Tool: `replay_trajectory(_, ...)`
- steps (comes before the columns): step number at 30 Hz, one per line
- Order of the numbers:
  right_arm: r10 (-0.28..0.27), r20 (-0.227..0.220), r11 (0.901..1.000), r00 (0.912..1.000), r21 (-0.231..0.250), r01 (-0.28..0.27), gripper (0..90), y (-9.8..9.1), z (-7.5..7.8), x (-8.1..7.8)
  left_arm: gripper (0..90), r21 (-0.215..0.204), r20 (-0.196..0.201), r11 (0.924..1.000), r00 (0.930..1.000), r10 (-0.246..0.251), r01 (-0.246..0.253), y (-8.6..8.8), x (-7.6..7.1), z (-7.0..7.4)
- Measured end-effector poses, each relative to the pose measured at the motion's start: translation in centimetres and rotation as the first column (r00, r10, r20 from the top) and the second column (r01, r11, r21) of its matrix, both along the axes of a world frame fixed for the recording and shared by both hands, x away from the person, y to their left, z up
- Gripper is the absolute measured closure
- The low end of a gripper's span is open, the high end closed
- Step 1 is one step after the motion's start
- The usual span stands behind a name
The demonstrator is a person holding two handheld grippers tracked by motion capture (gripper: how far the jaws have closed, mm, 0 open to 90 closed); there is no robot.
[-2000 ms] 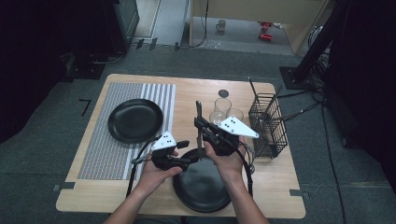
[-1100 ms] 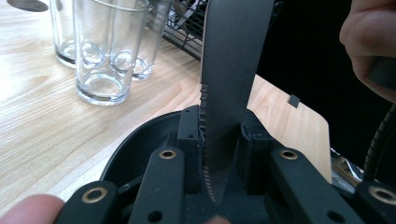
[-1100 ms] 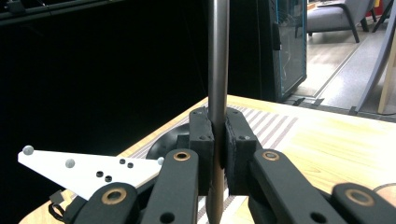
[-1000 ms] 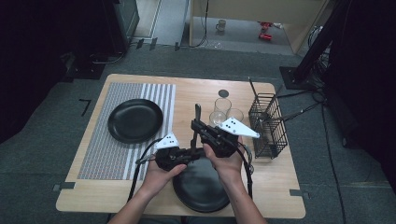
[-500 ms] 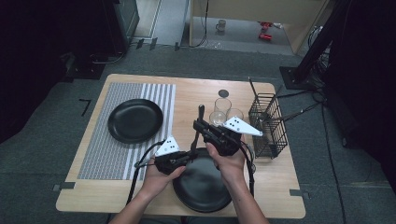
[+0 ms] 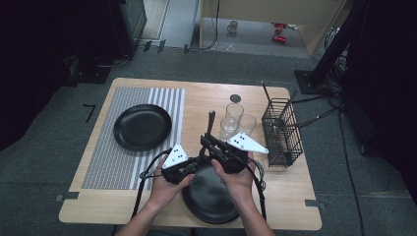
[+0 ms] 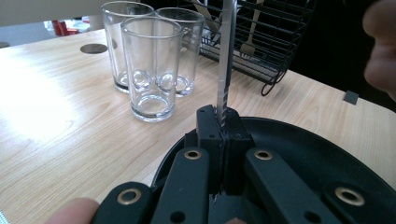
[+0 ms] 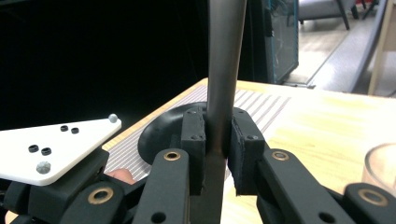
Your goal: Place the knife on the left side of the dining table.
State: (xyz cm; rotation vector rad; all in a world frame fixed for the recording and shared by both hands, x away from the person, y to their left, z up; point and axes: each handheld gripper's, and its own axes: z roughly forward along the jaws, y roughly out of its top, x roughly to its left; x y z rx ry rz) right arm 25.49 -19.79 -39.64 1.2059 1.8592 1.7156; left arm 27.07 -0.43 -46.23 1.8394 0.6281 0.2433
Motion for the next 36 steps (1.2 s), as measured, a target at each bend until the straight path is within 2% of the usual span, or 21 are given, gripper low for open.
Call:
replay_trajectory(6, -0.013, -0.021, 0.9999, 0.9997, 0.004, 0.013, 80.4, 0.2, -0.6, -0.2, 90.0, -0.005, -0.007, 1.0000, 1.0000, -0.001, 0.001, 0.0, 0.1, -0.2)
replay_trajectory(12, -0.020, -0.007, 0.9998, 0.9998, -0.003, 0.020, 80.8, 0.2, -0.4, -0.3, 88.8, -0.027, -0.028, 0.9992, 0.9992, -0.030, 0.029, 0.1, 0.3, 0.0)
replay_trajectory(16, -0.030, 0.010, 0.9991, 0.9995, -0.031, 0.031, 80.8, 0.1, -0.3, -0.4, 79.8, -0.057, -0.038, 0.9975, 0.9983, -0.044, 0.042, 0.6, 0.4, 0.2)
replay_trajectory(22, -0.049, 0.020, 0.9974, 0.9986, -0.052, 0.050, 80.8, -0.4, -0.2, -0.4, 66.2, -0.099, -0.017, 0.9938, 0.9985, -0.053, 0.051, 1.4, 0.4, 0.9)
replay_trajectory(29, -0.062, 0.045, 0.9924, 0.9971, -0.103, 0.066, 80.8, -0.5, -0.3, -0.5, 59.8, -0.131, -0.001, 0.9900, 0.9985, -0.055, 0.054, 2.3, 0.5, 1.6)
replay_trajectory(36, -0.055, 0.047, 0.9876, 0.9974, -0.144, 0.062, 80.8, -0.9, -0.5, -0.8, 54.4, -0.186, 0.018, 0.9814, 0.9989, -0.043, 0.045, 2.9, 0.8, 3.1)
